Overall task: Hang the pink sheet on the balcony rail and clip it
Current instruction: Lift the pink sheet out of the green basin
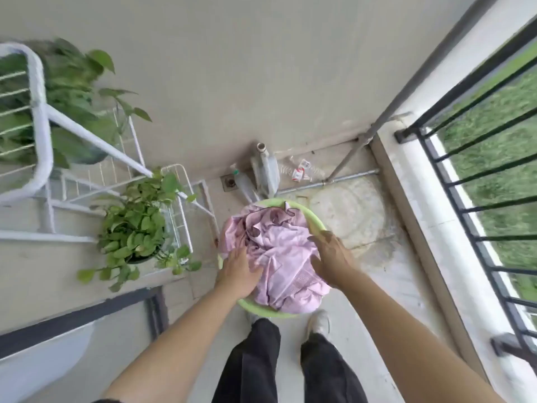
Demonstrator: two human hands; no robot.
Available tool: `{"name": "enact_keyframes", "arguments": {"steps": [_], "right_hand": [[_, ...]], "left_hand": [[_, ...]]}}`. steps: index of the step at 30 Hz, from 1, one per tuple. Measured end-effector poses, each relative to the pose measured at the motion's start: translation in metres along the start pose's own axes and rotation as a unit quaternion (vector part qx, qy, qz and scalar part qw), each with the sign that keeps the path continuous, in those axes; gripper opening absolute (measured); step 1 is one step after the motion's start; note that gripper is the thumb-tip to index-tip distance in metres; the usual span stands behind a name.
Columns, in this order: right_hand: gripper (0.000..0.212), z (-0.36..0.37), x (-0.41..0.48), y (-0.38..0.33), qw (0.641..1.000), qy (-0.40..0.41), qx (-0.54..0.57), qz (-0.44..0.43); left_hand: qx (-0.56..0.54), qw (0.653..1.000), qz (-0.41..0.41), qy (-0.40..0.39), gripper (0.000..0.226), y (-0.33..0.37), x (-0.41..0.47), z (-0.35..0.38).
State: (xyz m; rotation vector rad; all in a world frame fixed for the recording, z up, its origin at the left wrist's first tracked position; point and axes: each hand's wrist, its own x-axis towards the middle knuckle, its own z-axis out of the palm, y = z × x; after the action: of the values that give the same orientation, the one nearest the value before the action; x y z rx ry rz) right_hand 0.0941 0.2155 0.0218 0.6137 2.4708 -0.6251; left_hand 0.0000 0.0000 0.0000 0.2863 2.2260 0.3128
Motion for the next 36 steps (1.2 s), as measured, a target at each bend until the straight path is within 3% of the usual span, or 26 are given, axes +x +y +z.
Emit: {"name": "enact_keyframes", "arguments": {"steps": [3,7,9,11,13,16,19,23,25,28,33,34,36], "right_hand": [[0.067,0.039,0.034,0.006,0.999,-0.033,-0.026,0.004],[0.119,0.093,0.056,0.030,0.992,-0.108,-0.062,0.028],[0.128,0.112,0.056,0.041,0.987,-0.138,-0.073,0.031],[0.111,0.124,0.054,0.050,0.984,-0.149,-0.097,0.013],[0.073,0.122,0.057,0.057,0.983,-0.137,-0.125,-0.014],[0.035,0.115,0.063,0.062,0.983,-0.124,-0.132,-0.026],[0.036,0.113,0.067,0.063,0.991,-0.090,-0.096,-0.037],[0.056,0.098,0.059,0.065,0.995,-0.060,0.008,-0.083],[0.052,0.083,0.055,0.068,0.993,-0.043,0.055,-0.099],[0.038,0.058,0.049,0.071,0.988,-0.008,0.098,-0.116],[0.028,0.004,0.033,0.053,0.994,-0.018,0.087,-0.061],[0.032,-0.006,0.028,0.048,0.995,-0.008,0.082,-0.061],[0.042,-0.029,0.017,0.042,0.997,0.014,0.043,-0.068]], "left_hand": [[-0.098,0.991,-0.087,-0.025,0.086,-0.002,0.033,0.032],[-0.225,0.959,-0.163,-0.050,0.133,-0.005,0.058,0.080],[-0.261,0.945,-0.187,-0.065,0.122,-0.004,0.061,0.101],[-0.261,0.946,-0.183,-0.064,0.082,-0.005,0.061,0.116],[-0.253,0.952,-0.159,-0.059,0.037,-0.005,0.058,0.123],[-0.252,0.955,-0.150,-0.048,0.007,-0.005,0.059,0.120],[-0.259,0.952,-0.161,-0.006,0.024,-0.006,0.067,0.115],[-0.285,0.931,-0.204,0.097,0.034,0.003,0.066,0.091],[-0.290,0.921,-0.212,0.152,0.035,0.007,0.060,0.076],[-0.292,0.925,-0.180,0.166,0.031,0.019,0.047,0.053],[-0.231,0.950,-0.075,0.193,0.041,0.045,0.014,0.017],[-0.205,0.959,-0.059,0.184,0.048,0.049,0.005,0.010],[-0.034,0.987,-0.028,0.153,0.089,0.053,-0.012,-0.008]]}}
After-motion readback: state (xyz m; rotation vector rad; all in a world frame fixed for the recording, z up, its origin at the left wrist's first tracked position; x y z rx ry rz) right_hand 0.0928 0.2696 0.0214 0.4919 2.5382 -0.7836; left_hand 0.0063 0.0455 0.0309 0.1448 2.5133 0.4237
